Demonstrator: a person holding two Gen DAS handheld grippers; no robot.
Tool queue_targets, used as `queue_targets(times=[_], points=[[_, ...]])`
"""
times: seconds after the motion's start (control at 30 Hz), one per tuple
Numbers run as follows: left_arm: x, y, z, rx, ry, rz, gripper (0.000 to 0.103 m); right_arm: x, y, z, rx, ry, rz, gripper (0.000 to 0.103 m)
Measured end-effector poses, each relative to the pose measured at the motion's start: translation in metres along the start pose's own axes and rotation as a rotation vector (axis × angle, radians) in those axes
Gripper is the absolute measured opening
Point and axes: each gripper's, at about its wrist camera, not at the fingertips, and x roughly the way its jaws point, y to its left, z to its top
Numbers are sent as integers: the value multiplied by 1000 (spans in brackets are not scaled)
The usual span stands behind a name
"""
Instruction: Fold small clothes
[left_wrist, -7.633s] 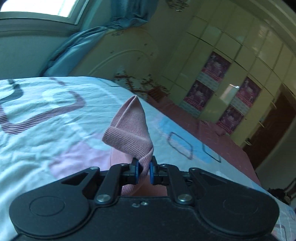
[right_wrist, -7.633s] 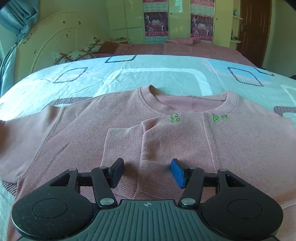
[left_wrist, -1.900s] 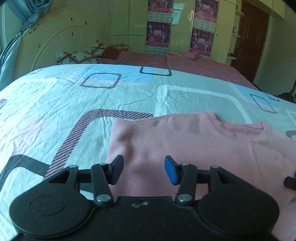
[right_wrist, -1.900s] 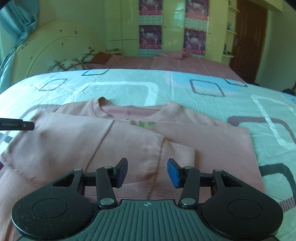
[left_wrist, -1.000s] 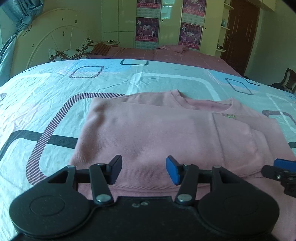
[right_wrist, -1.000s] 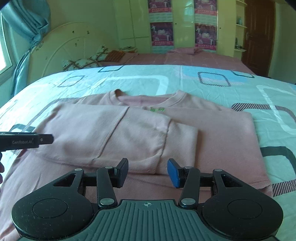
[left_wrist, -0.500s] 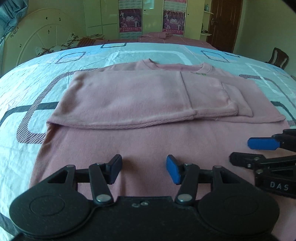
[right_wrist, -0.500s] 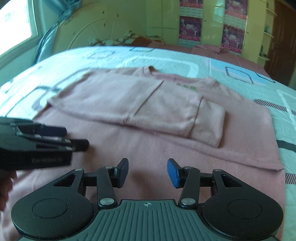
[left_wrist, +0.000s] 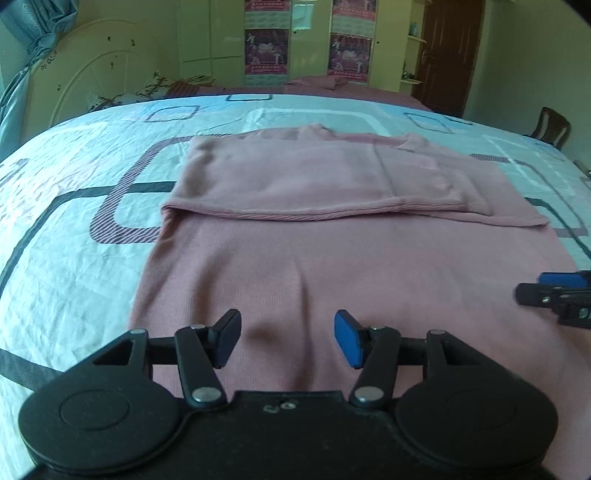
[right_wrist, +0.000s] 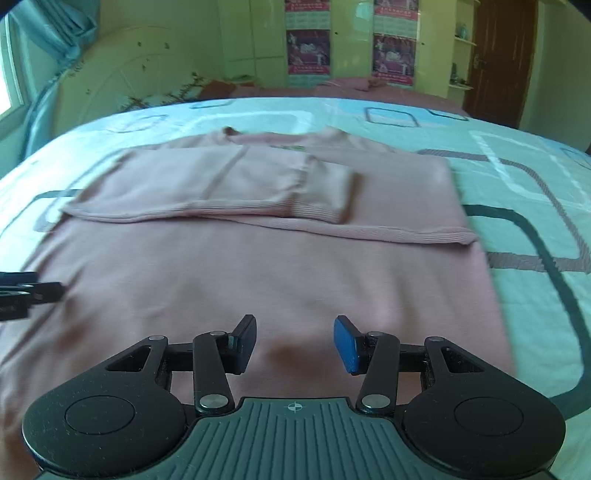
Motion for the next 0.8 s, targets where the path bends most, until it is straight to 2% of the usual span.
queue_targets(times=[0.1,0.2,0.33,0.47,0.8], points=[[-4,-16,-13,23,9,-50,55,-4,34,-8,-44,2,33,47],[-6,-18,-30,42,36,-42,55,-6,50,-24,-67,33,29,47],[-21,-5,-50,67,33,-14,55,-17,34,-47,-57,43,-47,47],[-37,10,-62,50,40,6,56,-39,10,-68,-24,46,-117,47],[-62,16,-78,15,38,22,58,-76,1,-98,22,36,-183,48]])
